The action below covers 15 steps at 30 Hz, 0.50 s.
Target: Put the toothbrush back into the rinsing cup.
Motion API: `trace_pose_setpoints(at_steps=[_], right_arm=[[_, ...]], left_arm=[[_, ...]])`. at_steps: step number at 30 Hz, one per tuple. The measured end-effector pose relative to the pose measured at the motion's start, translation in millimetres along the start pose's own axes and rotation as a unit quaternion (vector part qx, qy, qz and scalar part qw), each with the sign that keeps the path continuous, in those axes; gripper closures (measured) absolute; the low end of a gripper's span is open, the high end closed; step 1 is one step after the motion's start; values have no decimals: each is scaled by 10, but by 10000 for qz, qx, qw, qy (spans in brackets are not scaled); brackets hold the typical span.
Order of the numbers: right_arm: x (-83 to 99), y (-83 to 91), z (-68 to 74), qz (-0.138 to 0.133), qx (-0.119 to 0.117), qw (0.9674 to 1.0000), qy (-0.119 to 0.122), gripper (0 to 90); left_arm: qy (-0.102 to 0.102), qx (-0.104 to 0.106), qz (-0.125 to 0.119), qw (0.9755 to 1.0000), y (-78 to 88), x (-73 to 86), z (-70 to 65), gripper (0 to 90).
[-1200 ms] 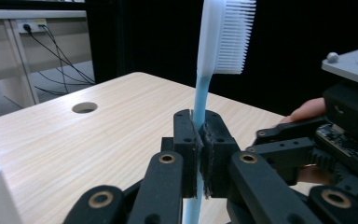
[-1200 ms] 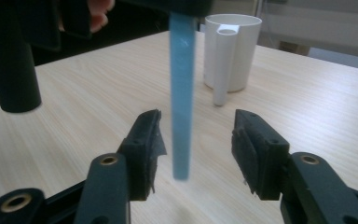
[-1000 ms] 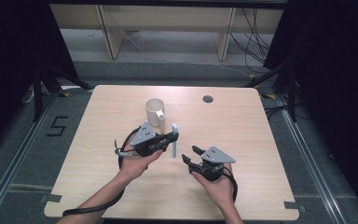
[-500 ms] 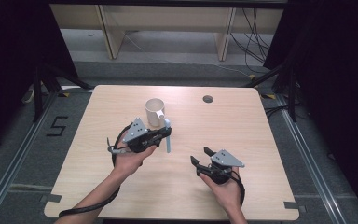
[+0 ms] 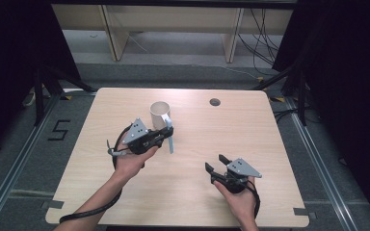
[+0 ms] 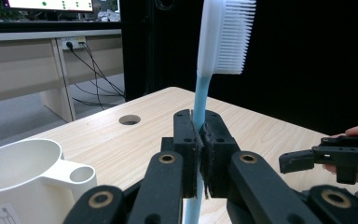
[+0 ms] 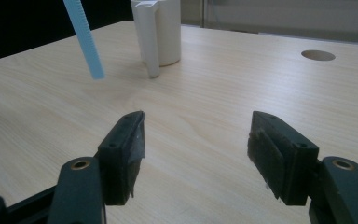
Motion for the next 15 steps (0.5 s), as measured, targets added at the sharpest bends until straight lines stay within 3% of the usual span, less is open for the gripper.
trace_pose_setpoints(at_steps=[3,4,5,9,15], right_arm=[[10,16,-17,-15,133,9999,29,372],[16,26,10,63,94,9998,-181,373],[19,22,-14,-4,97,9999,-43,373],[20,30,-23,-64,128,9999,77,373],[57,54,-13,-3,220,9998,-14,378]], left_arm=[[-22,-23,-39,10000,-3,-29,20,853],[-16,-35,-42,10000,-1,-36,25,853],[-17,-43,-50,10000,-2,-41,30,853],[-12,-75,-82,9999,-7,-49,52,853],[-23,-96,-138,9999,-5,-88,67,853]])
Point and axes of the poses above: each handheld gripper's, and its own axes: y roughly backward along the jaws, x roughly out of its underside, z roughly to its left, the point moved 1 cm from there along -y, roughly forward along the jaws
